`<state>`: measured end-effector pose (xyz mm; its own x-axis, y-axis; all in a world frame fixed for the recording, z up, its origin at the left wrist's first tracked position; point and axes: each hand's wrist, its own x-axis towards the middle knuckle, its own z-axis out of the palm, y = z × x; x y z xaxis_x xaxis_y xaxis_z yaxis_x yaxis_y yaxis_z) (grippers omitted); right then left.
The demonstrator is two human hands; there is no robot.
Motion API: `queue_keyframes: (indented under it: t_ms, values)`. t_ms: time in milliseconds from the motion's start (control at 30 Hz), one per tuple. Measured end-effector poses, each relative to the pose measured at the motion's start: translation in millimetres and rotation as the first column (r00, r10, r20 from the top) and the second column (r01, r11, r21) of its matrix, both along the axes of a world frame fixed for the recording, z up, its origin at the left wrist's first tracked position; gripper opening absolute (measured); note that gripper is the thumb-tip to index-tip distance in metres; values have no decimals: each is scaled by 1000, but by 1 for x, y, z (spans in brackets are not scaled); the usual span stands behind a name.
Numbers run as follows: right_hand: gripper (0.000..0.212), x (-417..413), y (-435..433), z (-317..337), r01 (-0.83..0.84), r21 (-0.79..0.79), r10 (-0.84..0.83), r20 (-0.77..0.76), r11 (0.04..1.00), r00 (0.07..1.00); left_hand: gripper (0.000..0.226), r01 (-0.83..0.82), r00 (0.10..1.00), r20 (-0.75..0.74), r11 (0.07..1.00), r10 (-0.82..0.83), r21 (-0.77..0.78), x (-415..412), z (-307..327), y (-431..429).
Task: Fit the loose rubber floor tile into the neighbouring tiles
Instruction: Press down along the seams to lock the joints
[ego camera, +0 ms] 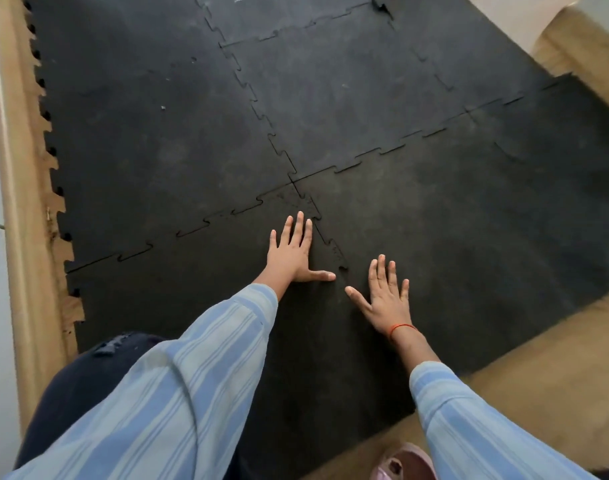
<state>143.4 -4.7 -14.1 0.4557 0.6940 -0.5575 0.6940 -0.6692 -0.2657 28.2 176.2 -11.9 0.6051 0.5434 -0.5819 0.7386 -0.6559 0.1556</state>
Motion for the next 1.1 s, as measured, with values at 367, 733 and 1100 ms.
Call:
queue_keyframes:
  t_ms: [367,733,1100]
  values:
    - [86,10,-4,-2,-51,28,52,-30,998,998,131,-8,1000,-28,1000,8,-5,2,3,-1]
    - [91,24,-20,1,-24,35,26,-82,999,996,132,2,1000,-19,1000,-2,-2,2,2,-3]
    - [113,31,-26,9,-125,-60,117,-117,990,986,159,80,995,-62,997,-79,15,22,5,-56]
